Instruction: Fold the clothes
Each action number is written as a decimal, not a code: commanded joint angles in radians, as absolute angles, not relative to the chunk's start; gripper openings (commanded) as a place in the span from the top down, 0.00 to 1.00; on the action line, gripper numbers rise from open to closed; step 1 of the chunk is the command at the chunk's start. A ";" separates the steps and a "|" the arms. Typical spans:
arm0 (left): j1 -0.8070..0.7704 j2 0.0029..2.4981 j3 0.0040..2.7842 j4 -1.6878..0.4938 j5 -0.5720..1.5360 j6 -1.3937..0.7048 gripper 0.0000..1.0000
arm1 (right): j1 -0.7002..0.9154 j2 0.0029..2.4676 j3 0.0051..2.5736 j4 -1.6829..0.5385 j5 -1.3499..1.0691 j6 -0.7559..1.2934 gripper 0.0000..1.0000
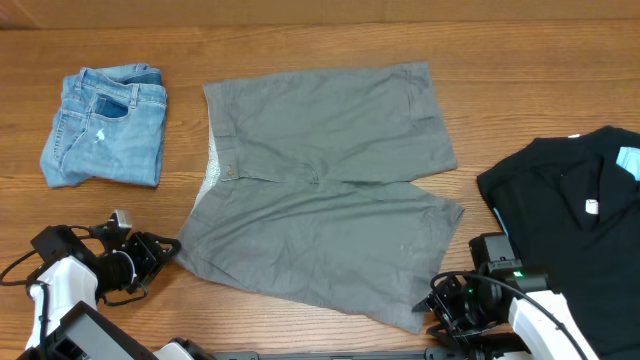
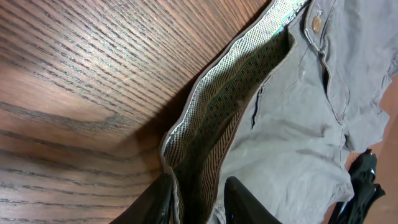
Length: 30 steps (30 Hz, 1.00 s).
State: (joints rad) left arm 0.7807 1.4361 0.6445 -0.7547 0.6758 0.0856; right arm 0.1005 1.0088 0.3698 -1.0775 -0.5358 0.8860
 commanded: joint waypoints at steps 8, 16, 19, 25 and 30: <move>0.778 1.422 0.664 -0.753 0.677 0.109 0.67 | 0.214 1.169 0.364 -0.952 -0.605 0.899 0.49; 0.778 1.422 0.664 -0.755 0.677 0.109 0.67 | 0.214 1.198 0.383 -0.930 -0.584 0.913 0.81; 0.778 1.422 0.664 -0.755 0.677 0.109 0.67 | 0.214 1.198 0.445 -0.964 -0.545 0.881 0.91; 0.778 1.422 0.704 -0.801 0.698 0.110 0.75 | 0.214 1.193 0.699 -1.161 -0.424 0.762 0.96; 0.778 1.412 0.848 -0.983 0.699 0.157 0.93 | 0.214 1.189 0.918 -1.289 -0.322 0.724 0.96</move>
State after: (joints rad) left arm 0.7807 1.4357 0.7433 -0.9058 0.6796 0.0990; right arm 0.2104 1.2003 0.8124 -1.2533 -0.4168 0.7631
